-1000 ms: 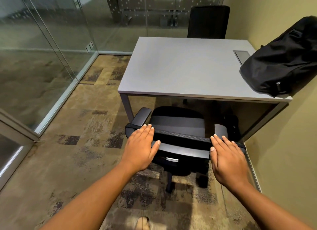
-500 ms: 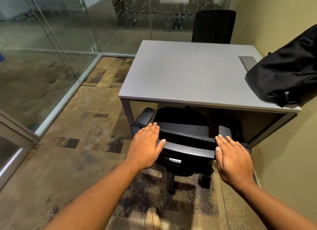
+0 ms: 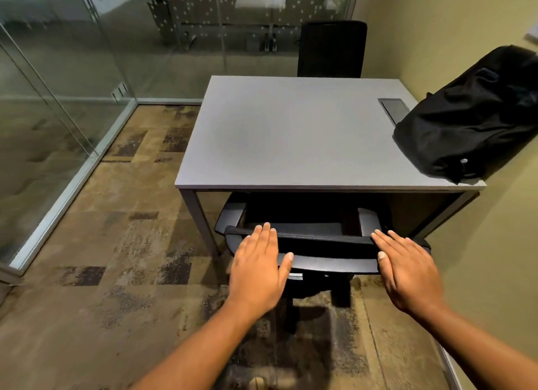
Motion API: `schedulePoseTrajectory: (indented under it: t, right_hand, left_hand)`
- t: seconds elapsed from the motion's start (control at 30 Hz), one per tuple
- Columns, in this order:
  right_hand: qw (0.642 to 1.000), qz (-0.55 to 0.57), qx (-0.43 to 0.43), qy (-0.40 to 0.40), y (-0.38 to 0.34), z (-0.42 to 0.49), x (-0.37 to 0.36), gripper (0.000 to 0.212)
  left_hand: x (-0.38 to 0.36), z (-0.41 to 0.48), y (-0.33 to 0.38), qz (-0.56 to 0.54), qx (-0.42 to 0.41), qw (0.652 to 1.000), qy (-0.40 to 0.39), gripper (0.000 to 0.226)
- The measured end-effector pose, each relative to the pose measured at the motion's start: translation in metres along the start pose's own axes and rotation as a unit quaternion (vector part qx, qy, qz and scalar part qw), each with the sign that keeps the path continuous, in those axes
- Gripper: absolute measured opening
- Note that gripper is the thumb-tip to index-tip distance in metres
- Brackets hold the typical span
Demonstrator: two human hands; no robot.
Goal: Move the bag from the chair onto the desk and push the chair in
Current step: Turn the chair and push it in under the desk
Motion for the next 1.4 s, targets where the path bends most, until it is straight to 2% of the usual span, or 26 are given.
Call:
schedulePoseTrajectory:
  t: [0.27,0.9,1.17,1.4]
  right_hand:
    - [1.000,-0.003,0.011,-0.006,0.021,0.032,-0.005,0.056]
    - [0.995,0.017,0.099,-0.005,0.070,0.140,-0.009,0.058]
    - [0.994,0.019,0.103,-0.004,0.070,0.167,-0.012,0.056]
    - [0.992,0.088,0.095,0.015,0.079,0.175,-0.011,0.054]
  left_hand:
    - [-0.008,0.030,0.008,0.017,0.014,1.000,-0.002,0.073]
    - [-0.012,0.125,0.037,0.038,0.073,0.997,0.005,0.075]
    - [-0.016,0.154,0.028,0.043,0.071,0.997,0.000,0.075]
    - [-0.017,0.170,0.023,0.024,0.047,0.999,-0.004,0.074]
Point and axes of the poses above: each hand's wrist, its own z-axis towards the middle knuckle, its own x-axis out of the back of the hand, y = z × x, the point moved 8 cm from there along z, towards the middle knuckle, and after that the axes turned 5 degrees about x, right-handed, at the moved point
